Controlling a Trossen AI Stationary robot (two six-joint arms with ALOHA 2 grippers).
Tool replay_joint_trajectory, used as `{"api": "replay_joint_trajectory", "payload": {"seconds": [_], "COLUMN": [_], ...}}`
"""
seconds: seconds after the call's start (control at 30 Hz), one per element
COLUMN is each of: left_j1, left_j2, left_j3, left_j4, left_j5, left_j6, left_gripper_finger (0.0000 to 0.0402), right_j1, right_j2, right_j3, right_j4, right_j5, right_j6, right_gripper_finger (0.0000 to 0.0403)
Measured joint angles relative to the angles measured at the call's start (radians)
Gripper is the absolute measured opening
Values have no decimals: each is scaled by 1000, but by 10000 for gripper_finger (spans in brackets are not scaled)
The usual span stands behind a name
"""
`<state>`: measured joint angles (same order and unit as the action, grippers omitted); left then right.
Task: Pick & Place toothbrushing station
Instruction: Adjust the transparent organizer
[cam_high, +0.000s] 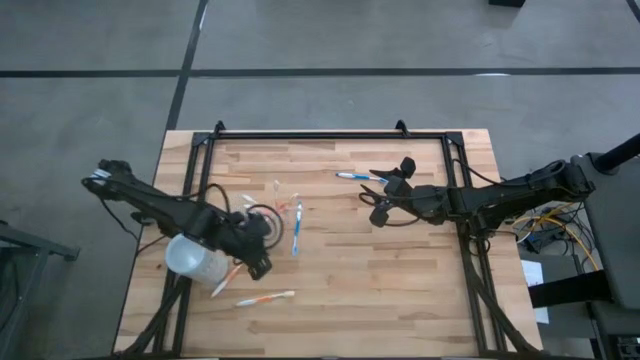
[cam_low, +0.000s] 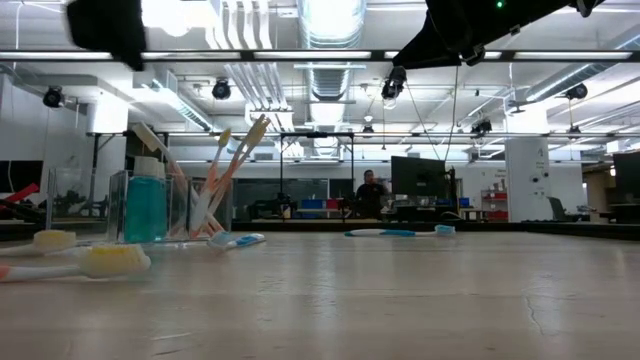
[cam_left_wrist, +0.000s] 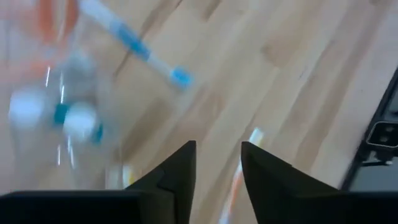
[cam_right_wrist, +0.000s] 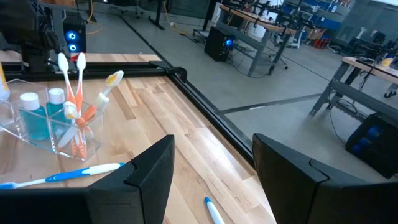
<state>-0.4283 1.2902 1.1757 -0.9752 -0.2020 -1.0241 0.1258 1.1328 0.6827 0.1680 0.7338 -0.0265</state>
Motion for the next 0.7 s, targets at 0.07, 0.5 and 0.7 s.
{"api": "replay_joint_trajectory", "payload": {"seconds": [0.07,0.5,0.7], "left_j1": [-7,-8,73], "left_j2": [-31,-87,-87], "left_j3": [-9,-16,-19], "left_j4": [-53,-168,-268], "left_j5": [22,43,22], "left_j6": [-115,-165,-124], "left_gripper_finger": [140,149,149], "right_j1": [0,0,0], "right_j2": [0,0,0], "right_j3": [0,0,0], "right_j4": [0,0,0], "right_j5": [0,0,0], "right_j6": [0,0,0], "right_gripper_finger": [210,210,210]}}
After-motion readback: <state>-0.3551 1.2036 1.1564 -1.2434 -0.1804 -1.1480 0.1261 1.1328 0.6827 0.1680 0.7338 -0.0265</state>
